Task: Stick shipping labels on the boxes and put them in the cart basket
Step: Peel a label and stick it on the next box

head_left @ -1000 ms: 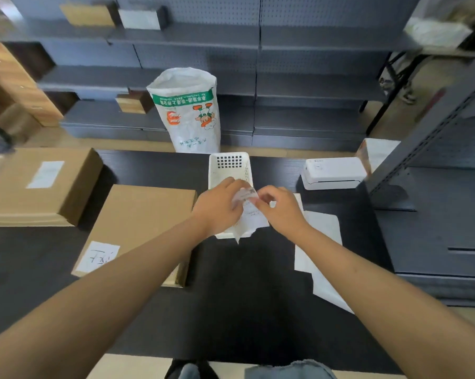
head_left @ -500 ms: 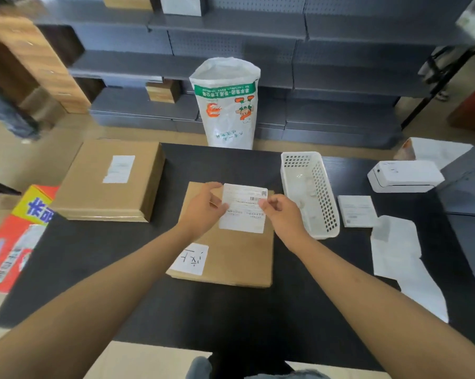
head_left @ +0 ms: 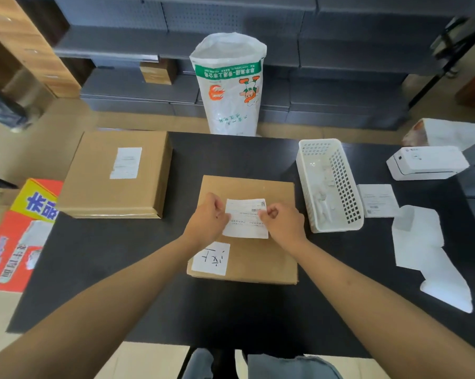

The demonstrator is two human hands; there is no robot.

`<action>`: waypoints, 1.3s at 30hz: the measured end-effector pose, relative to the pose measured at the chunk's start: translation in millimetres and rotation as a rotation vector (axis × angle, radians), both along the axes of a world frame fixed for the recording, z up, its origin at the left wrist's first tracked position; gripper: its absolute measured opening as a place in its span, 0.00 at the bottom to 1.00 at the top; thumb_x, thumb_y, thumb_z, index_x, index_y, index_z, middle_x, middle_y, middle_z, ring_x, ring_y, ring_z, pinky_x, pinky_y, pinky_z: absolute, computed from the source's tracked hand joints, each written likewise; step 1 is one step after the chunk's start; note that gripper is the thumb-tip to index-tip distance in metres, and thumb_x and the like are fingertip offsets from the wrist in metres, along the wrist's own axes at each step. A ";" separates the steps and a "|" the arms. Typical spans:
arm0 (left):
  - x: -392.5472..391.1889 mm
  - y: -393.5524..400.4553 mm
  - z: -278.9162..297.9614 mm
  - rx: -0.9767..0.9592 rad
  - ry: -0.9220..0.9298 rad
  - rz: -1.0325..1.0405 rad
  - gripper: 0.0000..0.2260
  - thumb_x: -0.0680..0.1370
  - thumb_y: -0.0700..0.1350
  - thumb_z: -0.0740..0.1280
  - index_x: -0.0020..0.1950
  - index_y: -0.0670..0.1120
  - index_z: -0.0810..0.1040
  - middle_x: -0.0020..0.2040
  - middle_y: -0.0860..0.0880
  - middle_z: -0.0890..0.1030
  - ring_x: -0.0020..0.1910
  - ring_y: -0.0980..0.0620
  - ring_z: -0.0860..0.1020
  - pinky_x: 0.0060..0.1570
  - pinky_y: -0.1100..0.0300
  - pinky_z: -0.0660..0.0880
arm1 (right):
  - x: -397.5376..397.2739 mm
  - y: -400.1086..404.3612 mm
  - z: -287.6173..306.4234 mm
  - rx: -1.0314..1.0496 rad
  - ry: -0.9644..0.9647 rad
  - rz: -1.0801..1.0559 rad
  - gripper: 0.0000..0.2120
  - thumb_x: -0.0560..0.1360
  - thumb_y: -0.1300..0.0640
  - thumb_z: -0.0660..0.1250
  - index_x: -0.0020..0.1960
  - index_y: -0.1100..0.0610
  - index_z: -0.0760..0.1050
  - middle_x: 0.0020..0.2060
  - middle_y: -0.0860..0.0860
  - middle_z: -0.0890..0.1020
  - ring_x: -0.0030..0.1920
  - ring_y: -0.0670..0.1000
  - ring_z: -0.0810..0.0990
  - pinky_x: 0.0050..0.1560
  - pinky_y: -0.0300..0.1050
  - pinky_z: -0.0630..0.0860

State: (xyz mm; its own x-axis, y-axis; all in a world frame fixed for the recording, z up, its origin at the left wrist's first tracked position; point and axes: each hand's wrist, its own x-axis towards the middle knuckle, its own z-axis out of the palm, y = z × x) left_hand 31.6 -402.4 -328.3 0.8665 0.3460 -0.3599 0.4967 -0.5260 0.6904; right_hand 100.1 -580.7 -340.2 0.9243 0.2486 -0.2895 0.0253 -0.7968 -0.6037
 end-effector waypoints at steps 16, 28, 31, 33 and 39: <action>-1.4 9.1 -22.1 0.427 -0.041 -0.329 0.11 0.79 0.49 0.62 0.60 0.49 0.69 0.52 0.52 0.76 0.45 0.54 0.75 0.45 0.60 0.72 | -19.5 22.3 -9.7 -0.433 -0.326 0.080 0.18 0.75 0.47 0.64 0.62 0.53 0.70 0.53 0.50 0.77 0.56 0.54 0.74 0.58 0.51 0.65; -17.0 15.2 -46.6 0.685 -0.063 -0.852 0.25 0.84 0.52 0.40 0.75 0.47 0.31 0.75 0.50 0.31 0.75 0.49 0.32 0.74 0.54 0.32 | -20.4 12.7 -30.9 -0.567 -0.270 0.622 0.32 0.82 0.42 0.44 0.77 0.57 0.34 0.77 0.52 0.36 0.76 0.52 0.34 0.75 0.49 0.33; -15.9 16.2 -48.7 0.669 -0.050 -0.841 0.27 0.83 0.54 0.40 0.75 0.45 0.30 0.75 0.49 0.29 0.75 0.50 0.31 0.74 0.54 0.32 | -19.6 7.2 -34.5 -0.515 -0.260 0.619 0.36 0.80 0.38 0.43 0.76 0.56 0.32 0.76 0.51 0.34 0.75 0.50 0.31 0.75 0.51 0.34; -16.0 16.4 -48.4 0.662 -0.044 -0.836 0.27 0.83 0.55 0.40 0.75 0.45 0.30 0.75 0.48 0.29 0.75 0.50 0.31 0.74 0.54 0.32 | -19.8 4.4 -36.2 -0.509 -0.272 0.600 0.38 0.78 0.35 0.42 0.76 0.57 0.31 0.76 0.51 0.33 0.75 0.51 0.30 0.75 0.51 0.34; -7.3 11.6 -46.7 0.617 -0.003 -0.822 0.28 0.83 0.55 0.41 0.74 0.46 0.29 0.74 0.49 0.28 0.73 0.51 0.28 0.73 0.55 0.30 | -9.6 -0.9 -37.8 -0.509 -0.247 0.544 0.38 0.77 0.34 0.41 0.75 0.55 0.30 0.76 0.51 0.33 0.74 0.50 0.28 0.74 0.52 0.31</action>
